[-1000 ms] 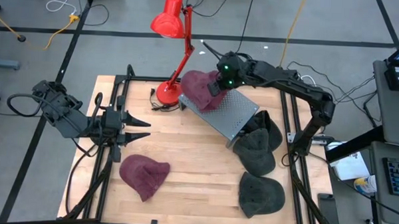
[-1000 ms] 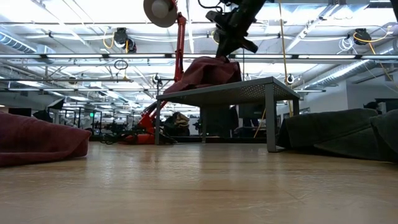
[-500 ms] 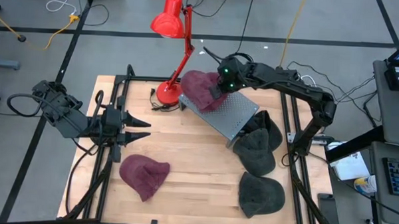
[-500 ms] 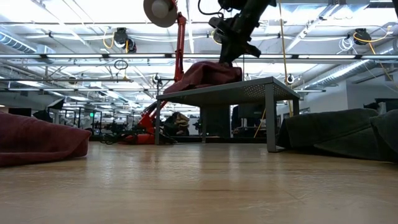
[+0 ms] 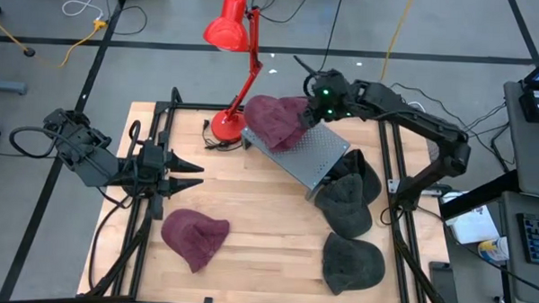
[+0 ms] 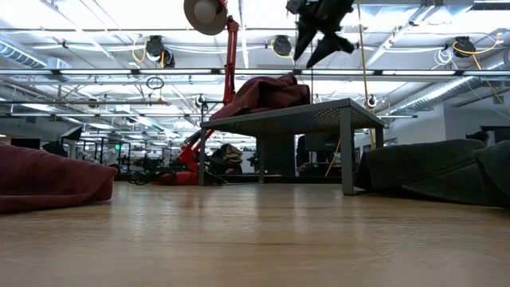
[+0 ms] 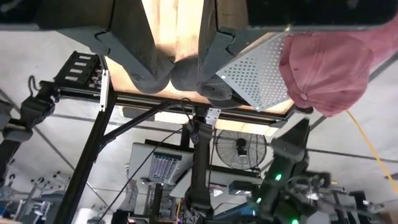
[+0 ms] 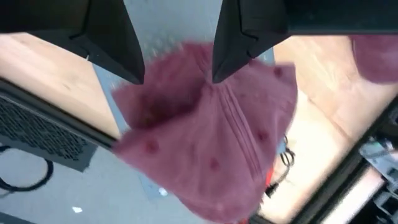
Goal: Pick & Place hat
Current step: Stack the red cap on top of the red cap on the shelf
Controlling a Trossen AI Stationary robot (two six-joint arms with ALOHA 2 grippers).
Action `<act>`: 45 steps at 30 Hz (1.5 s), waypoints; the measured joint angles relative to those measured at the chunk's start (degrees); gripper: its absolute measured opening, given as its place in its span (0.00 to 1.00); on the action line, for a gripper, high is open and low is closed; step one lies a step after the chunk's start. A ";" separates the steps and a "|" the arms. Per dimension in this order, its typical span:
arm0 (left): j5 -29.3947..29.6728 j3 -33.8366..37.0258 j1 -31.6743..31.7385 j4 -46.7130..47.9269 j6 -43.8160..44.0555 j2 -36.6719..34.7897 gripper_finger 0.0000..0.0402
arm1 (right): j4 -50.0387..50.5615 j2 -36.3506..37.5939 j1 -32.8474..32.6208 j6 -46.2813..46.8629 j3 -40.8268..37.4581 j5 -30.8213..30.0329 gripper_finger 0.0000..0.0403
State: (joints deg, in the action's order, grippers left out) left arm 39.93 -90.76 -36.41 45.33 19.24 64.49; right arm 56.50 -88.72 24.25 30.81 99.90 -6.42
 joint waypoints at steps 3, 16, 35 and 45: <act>0.06 0.00 -0.01 -0.02 3.88 0.00 0.30 | 3.32 2.06 -0.08 0.00 0.00 0.25 0.45; -1.55 0.00 -0.03 -0.12 8.35 0.01 0.30 | 8.81 12.08 -6.85 0.01 0.00 0.44 0.44; -18.63 -0.61 8.02 10.59 36.12 5.86 0.30 | 10.88 18.31 -16.20 -0.39 0.00 0.61 0.43; -28.23 -9.69 9.34 30.77 56.03 13.93 0.30 | 12.72 18.35 -16.17 -5.68 0.00 0.68 0.42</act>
State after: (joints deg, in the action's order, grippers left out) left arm 11.70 -100.45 -27.07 76.11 75.27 78.42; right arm 69.22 -70.37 8.08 25.13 99.90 -5.74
